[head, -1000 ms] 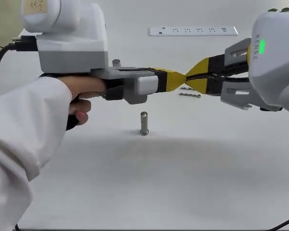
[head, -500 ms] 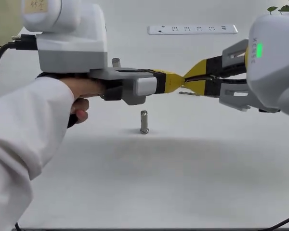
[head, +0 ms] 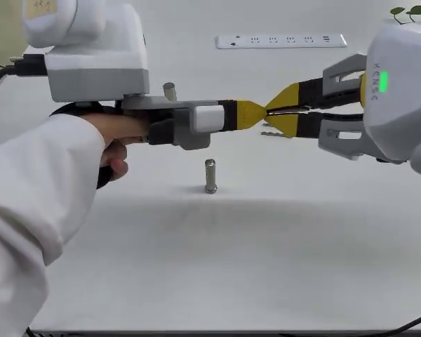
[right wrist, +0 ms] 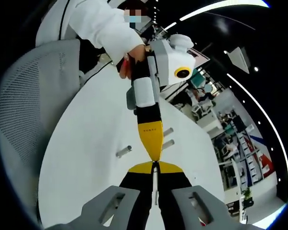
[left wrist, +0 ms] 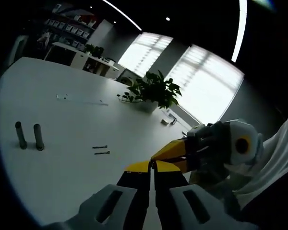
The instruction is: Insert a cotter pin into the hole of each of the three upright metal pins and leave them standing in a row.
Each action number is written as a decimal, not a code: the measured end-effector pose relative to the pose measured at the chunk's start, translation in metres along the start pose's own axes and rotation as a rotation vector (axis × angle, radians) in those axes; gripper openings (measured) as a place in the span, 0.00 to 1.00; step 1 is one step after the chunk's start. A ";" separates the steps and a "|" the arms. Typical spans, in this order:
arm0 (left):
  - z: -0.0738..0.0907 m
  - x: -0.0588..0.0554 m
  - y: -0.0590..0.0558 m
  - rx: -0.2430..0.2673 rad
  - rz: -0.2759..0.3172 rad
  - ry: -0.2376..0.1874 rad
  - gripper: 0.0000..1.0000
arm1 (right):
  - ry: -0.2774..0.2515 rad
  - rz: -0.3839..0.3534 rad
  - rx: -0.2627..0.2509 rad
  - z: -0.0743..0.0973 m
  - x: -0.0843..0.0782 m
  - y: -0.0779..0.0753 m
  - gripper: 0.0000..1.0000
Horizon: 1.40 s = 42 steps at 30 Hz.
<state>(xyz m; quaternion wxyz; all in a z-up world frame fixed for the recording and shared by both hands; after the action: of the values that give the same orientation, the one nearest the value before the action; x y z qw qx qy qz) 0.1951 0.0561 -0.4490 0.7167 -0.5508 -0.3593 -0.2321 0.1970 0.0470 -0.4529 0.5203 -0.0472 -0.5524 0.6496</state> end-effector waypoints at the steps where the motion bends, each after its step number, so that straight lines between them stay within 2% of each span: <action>1: 0.001 0.001 0.002 0.001 -0.002 -0.002 0.00 | -0.002 0.004 -0.002 0.000 0.000 0.000 0.00; 3: 0.003 0.002 0.005 0.008 -0.002 -0.006 0.00 | -0.006 0.007 -0.007 -0.001 -0.001 0.000 0.00; 6: 0.003 0.002 0.005 0.014 -0.014 -0.006 0.00 | -0.030 -0.075 -0.014 -0.002 0.001 -0.001 0.01; 8: 0.004 0.002 0.003 0.013 -0.015 -0.010 0.00 | -0.021 -0.093 -0.016 -0.002 -0.003 -0.002 0.08; 10: 0.005 0.003 0.002 0.007 -0.014 -0.018 0.00 | -0.014 -0.130 -0.017 -0.001 -0.008 -0.003 0.07; 12: 0.008 0.004 0.005 0.019 -0.039 -0.007 0.00 | -0.012 -0.225 -0.004 0.000 -0.010 -0.003 0.08; 15: 0.011 0.004 0.004 0.011 -0.064 -0.002 0.00 | -0.005 -0.316 0.026 0.000 -0.018 -0.002 0.10; 17: 0.012 0.004 0.003 0.006 -0.081 0.001 0.00 | 0.005 -0.359 0.061 0.001 -0.021 0.001 0.08; 18: 0.013 0.003 0.003 0.010 -0.099 0.009 0.00 | 0.008 -0.439 0.075 0.002 -0.022 0.000 0.07; 20: 0.015 0.002 0.002 0.008 -0.140 0.025 0.00 | -0.008 -0.551 0.135 0.003 -0.020 0.004 0.10; 21: 0.015 0.001 0.003 0.010 -0.163 0.041 0.00 | -0.016 -0.575 0.142 0.002 -0.020 0.003 0.12; 22: 0.016 0.000 0.003 0.011 -0.173 0.048 0.00 | -0.020 -0.606 0.167 0.003 -0.018 0.005 0.13; 23: 0.016 -0.002 0.003 0.008 -0.176 0.059 0.00 | -0.013 -0.662 0.227 0.007 -0.015 0.009 0.14; 25: 0.017 -0.004 0.000 -0.004 -0.204 0.074 0.00 | -0.027 -0.724 0.263 0.005 -0.017 0.012 0.16; 26: 0.017 -0.005 0.000 -0.009 -0.216 0.081 0.00 | -0.030 -0.740 0.287 0.009 -0.011 0.018 0.17; 28: 0.017 -0.007 -0.004 -0.028 -0.277 0.100 0.00 | -0.038 -0.773 0.336 0.012 -0.007 0.024 0.18; 30: 0.017 -0.009 -0.007 -0.044 -0.330 0.123 0.00 | -0.049 -0.788 0.333 0.012 -0.006 0.022 0.16; 31: 0.018 -0.009 -0.008 -0.039 -0.395 0.142 0.00 | -0.052 -0.817 0.357 0.013 -0.004 0.024 0.16; 32: 0.018 -0.010 -0.008 -0.038 -0.452 0.162 0.00 | -0.055 -0.821 0.359 0.013 -0.003 0.024 0.15; 33: 0.018 -0.013 -0.012 -0.049 -0.480 0.182 0.00 | -0.066 -0.829 0.366 0.015 -0.001 0.024 0.15; 37: 0.017 -0.016 -0.017 -0.069 -0.520 0.211 0.00 | -0.080 -0.835 0.378 0.016 0.004 0.025 0.13; 39: 0.016 -0.018 -0.019 -0.080 -0.544 0.226 0.00 | -0.085 -0.807 0.395 0.017 0.007 0.028 0.13; 42: 0.014 -0.019 -0.022 -0.101 -0.551 0.223 0.00 | -0.085 -0.800 0.408 0.017 0.009 0.031 0.13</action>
<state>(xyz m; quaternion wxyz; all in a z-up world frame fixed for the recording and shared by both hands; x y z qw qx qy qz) 0.1633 0.0618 -0.4477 0.6336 -0.4384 -0.4022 -0.4946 0.1627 0.0465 -0.4658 0.7061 0.3003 -0.4085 0.4943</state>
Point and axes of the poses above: the centre of the closed fingertips' face, and the gripper's own axes: z roughly backward along the fingers, y roughly to its left, x roughly out of its top, the point moved 1 cm from there along z, roughly backward along the fingers, and after that the axes turned 12 degrees about -x, right-handed, at the moved point
